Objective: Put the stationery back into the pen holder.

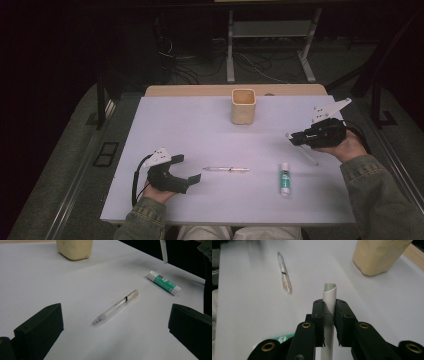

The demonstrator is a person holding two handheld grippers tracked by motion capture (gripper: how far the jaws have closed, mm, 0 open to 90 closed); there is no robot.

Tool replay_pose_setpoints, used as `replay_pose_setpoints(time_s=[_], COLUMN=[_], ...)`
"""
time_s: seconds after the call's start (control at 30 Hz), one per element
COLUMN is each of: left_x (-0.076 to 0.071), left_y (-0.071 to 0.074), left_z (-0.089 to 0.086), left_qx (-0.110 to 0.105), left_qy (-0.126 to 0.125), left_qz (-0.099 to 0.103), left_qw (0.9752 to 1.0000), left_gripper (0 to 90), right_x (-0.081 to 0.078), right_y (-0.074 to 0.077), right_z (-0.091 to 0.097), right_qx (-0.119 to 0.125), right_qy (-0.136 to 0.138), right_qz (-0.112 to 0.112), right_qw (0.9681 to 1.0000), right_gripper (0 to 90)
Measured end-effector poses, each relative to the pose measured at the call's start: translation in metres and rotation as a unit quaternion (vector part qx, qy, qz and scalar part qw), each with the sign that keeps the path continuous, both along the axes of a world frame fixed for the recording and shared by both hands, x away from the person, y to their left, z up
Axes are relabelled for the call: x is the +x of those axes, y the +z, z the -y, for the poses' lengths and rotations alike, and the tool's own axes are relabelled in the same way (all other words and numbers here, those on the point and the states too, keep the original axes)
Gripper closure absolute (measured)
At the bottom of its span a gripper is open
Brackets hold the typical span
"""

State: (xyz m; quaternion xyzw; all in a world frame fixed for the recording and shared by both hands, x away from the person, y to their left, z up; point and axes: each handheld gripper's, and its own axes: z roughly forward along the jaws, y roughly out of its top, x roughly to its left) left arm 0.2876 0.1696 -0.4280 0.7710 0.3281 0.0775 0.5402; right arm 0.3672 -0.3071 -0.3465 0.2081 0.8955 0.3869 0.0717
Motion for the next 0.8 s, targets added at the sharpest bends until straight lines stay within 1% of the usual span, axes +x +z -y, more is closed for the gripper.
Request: replay_pose_setpoints(time_s=[0.03,0.07,0.1,0.13,0.17,0.2,0.27,0.3,0.4,0.43,0.47,0.67,0.8], left_x=[0.000,0.000,0.000,0.000,0.000,0.000,0.000,0.000,0.000,0.000,0.000,0.000,-0.001], left_y=[0.000,0.000,0.000,0.000,0.000,0.000,0.000,0.000,0.001,0.001,0.001,0.001,0.002], left_z=[0.000,0.000,0.000,0.000,0.000,0.000,0.000,0.000,-0.001,-0.001,-0.001,-0.002,-0.002], left_qx=[0.000,-0.002,-0.002,-0.002,-0.002,-0.003,-0.003,-0.004,-0.004,-0.004,-0.004,-0.007,-0.008], left_qy=[0.000,0.000,0.000,0.000,0.000,0.001,0.001,0.001,0.001,0.001,0.001,0.001,0.001], left_qz=[0.000,0.000,0.000,0.000,0.000,0.001,0.001,0.002,0.003,0.004,0.005,0.006,0.007], left_qw=[1.0000,1.0000,1.0000,1.0000,1.0000,1.0000,1.0000,1.0000,1.0000,1.0000,1.0000,1.0000,0.9999], left_gripper=[0.0,0.0,0.0,0.0,0.0,0.0,0.0,0.0,0.0,0.0,0.0,0.0,0.0], right_x=[0.001,0.001,0.003,0.004,0.004,0.006,0.008,0.008,0.010,0.010,0.011,0.014,0.019], right_y=[0.001,0.001,0.003,0.004,0.004,0.007,0.010,0.010,0.014,0.015,0.016,0.017,0.015], right_z=[-0.001,-0.001,-0.003,-0.003,-0.003,-0.005,-0.008,-0.008,-0.012,-0.014,-0.017,-0.026,-0.032], right_qx=[0.008,0.008,0.025,0.033,0.033,0.047,0.060,0.060,0.084,0.087,0.098,0.102,0.107], right_qy=[-0.005,-0.005,-0.010,-0.013,-0.013,-0.019,-0.024,-0.024,-0.030,-0.033,-0.037,-0.039,-0.037], right_qz=[-0.001,-0.001,-0.002,-0.001,-0.001,0.002,0.006,0.006,0.014,0.015,0.018,0.019,0.013], right_qw=[1.0000,1.0000,0.9996,0.9994,0.9994,0.9987,0.9979,0.9979,0.9959,0.9955,0.9944,0.9938,0.9934], right_gripper=[77.8,77.8,77.9,77.9,77.9,77.8,77.8,77.8,77.8,77.8,77.8,77.8,77.8])
